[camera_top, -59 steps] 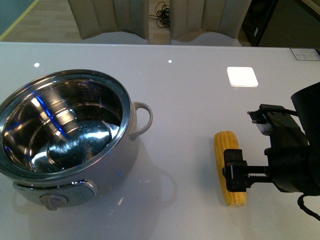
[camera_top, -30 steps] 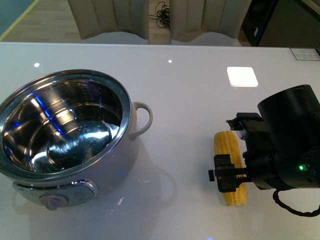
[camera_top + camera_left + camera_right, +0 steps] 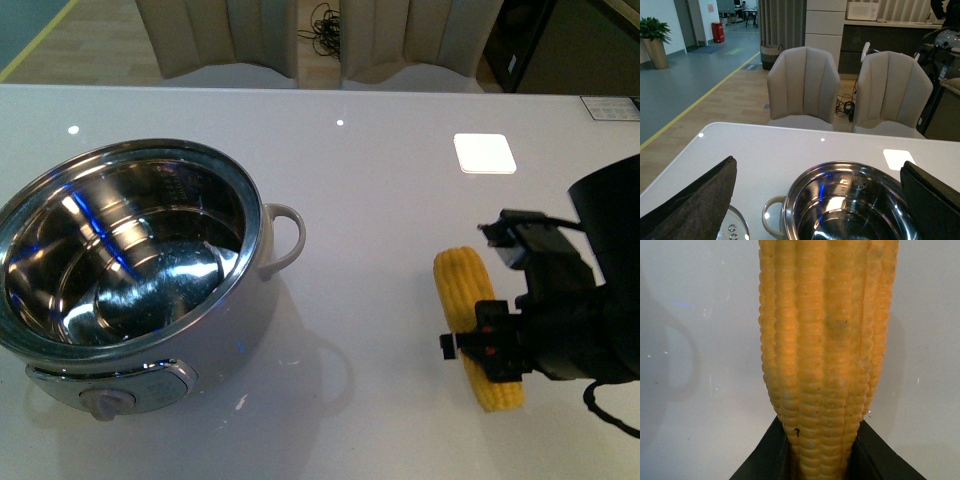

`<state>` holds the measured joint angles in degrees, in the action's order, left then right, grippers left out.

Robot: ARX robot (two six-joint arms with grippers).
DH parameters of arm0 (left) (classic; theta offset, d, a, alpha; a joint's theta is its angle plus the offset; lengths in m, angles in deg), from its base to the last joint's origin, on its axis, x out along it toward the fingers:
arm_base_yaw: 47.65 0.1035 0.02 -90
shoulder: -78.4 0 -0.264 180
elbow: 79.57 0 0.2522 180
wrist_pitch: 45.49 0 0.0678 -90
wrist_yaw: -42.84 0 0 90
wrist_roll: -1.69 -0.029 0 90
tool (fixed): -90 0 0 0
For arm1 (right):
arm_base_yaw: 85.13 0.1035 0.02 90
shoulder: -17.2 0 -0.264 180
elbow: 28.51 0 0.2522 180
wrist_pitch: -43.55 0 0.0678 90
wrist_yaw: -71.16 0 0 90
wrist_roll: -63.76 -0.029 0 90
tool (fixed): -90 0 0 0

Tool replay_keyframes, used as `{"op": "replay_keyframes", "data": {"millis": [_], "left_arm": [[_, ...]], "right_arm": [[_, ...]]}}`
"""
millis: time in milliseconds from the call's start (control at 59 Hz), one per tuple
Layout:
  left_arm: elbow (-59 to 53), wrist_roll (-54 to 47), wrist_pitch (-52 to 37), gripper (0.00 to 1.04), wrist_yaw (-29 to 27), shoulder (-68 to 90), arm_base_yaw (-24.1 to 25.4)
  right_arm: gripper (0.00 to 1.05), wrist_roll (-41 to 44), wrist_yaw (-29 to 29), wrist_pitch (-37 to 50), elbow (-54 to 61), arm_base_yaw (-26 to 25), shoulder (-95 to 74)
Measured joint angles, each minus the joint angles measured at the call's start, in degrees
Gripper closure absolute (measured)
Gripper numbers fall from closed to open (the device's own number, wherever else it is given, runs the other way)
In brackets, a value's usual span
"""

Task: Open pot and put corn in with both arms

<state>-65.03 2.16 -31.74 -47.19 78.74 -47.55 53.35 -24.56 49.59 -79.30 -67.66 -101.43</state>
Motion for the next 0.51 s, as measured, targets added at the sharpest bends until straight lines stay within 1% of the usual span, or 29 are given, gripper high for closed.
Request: {"op": "replay_keyframes", "data": {"millis": [152,271,508], "left_arm": [[-0.02,-0.02,0.00,0.07,0.00,0.00,0.00],[-0.02,-0.02,0.00,0.07,0.00,0.00,0.00],[-0.02,0.00,0.00,0.07,0.02,0.00,0.00]], "right_arm": [[0.86,-0.39,-3.72,-2.60,1.25,-1.25,8.44],[0.87,-1.51,-6.51,-5.22,1.55,-1.18,14.91],[0.89,-5.75,-8.11,-9.42,-0.42,1.90,23.02]]}}
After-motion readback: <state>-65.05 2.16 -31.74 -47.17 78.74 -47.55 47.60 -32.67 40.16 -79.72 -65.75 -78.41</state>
